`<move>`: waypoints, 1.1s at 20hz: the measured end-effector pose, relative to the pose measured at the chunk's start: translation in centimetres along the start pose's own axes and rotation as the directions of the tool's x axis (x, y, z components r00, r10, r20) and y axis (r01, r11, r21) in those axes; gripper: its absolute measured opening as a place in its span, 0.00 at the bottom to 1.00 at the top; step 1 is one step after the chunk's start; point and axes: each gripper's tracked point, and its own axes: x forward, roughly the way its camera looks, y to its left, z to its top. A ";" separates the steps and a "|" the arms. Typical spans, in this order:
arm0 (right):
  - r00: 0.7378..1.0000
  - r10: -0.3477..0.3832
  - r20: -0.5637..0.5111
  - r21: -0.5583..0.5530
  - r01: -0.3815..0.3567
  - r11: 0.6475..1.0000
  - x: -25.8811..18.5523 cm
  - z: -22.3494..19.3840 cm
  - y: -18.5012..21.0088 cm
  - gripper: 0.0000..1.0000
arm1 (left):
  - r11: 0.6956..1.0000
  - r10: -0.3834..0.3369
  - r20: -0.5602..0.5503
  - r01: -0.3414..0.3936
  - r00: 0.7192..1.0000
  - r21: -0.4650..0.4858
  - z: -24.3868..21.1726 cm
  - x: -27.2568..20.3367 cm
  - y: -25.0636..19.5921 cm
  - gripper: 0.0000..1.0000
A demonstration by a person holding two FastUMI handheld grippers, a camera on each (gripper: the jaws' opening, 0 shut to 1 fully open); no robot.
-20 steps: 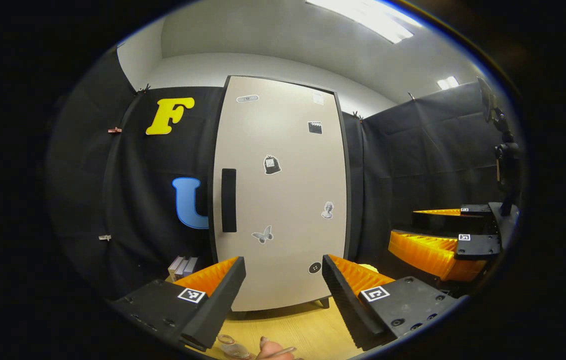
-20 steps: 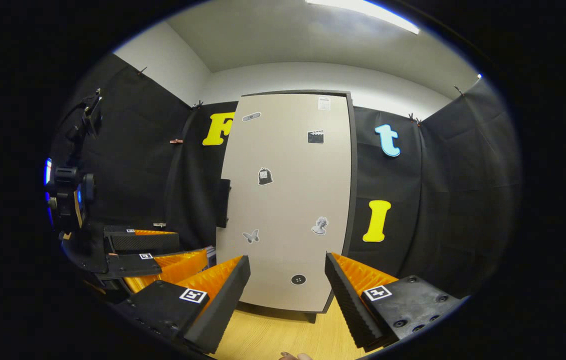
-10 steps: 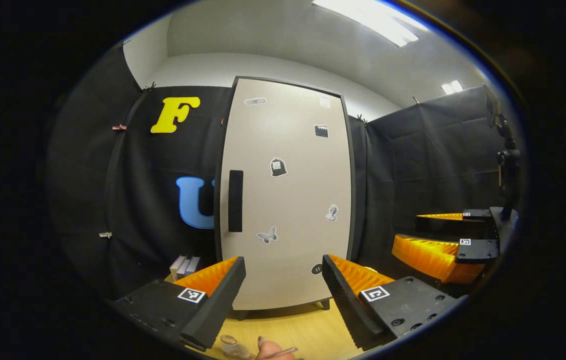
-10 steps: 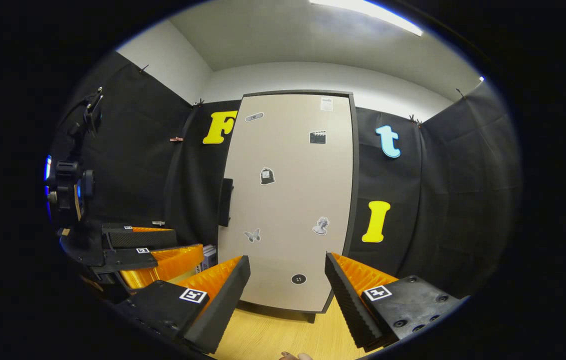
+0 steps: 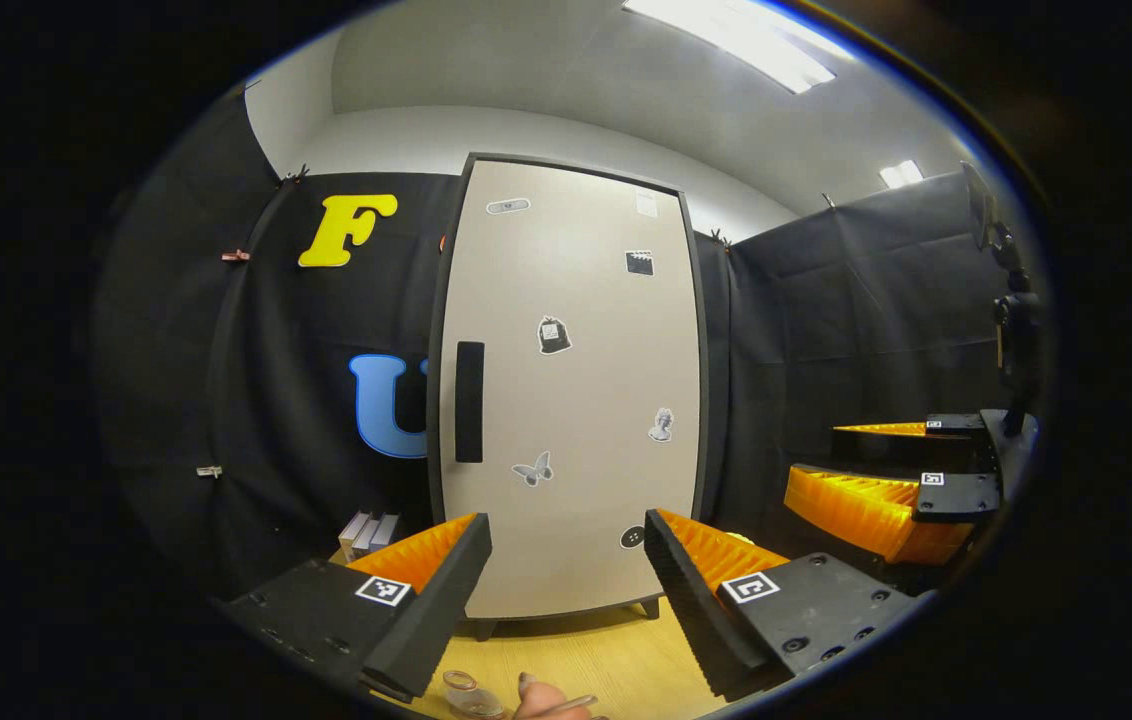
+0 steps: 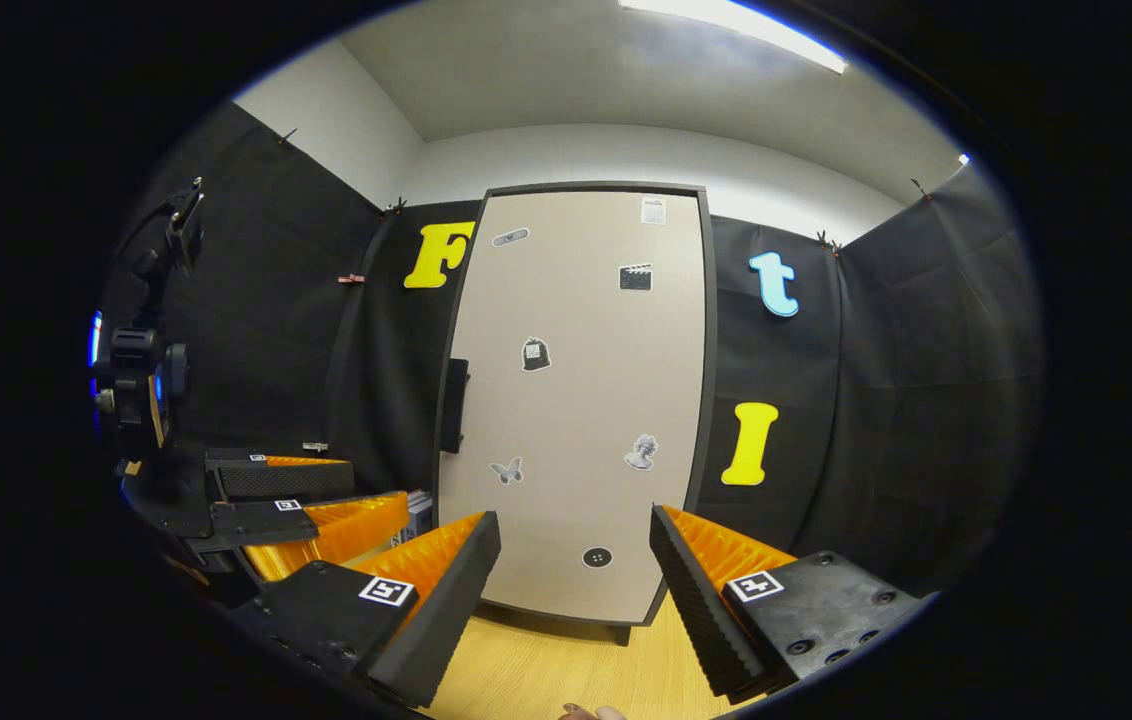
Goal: Open the cabinet door with the right hand, grasp the bottle in the cabinet with the left hand and place it on the coaster, then close the cabinet door with the right hand.
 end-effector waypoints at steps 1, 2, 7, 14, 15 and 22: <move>1.000 -0.001 -0.001 -0.001 0.001 1.000 0.0 0.0 0.0 0.97 | 1.000 -0.001 -0.001 0.001 1.000 -0.002 0.0 0.0 0.0 0.97; 1.000 -0.002 -0.002 -0.001 0.002 1.000 0.0 0.0 0.0 0.97 | 1.000 -0.002 -0.001 0.002 1.000 -0.004 0.0 0.0 0.0 0.97; 1.000 -0.009 -0.002 -0.001 0.009 1.000 -0.1 0.0 -0.3 0.97 | 1.000 -0.004 0.003 0.004 1.000 -0.003 0.2 0.0 0.0 0.97; 1.000 -0.003 -0.004 0.002 0.003 1.000 -0.1 -0.1 -0.3 0.97 | 1.000 -0.004 -0.004 0.004 1.000 0.009 0.0 -0.1 0.1 0.97; 1.000 -0.004 -0.004 0.003 0.004 1.000 -0.1 -0.1 -0.3 0.97 | 1.000 -0.003 -0.003 0.003 1.000 0.010 0.1 -0.1 0.1 0.97; 1.000 0.013 0.001 0.011 -0.013 1.000 0.3 -0.1 -0.3 0.97 | 1.000 -0.007 -0.004 0.007 1.000 0.003 0.1 -0.2 0.1 0.97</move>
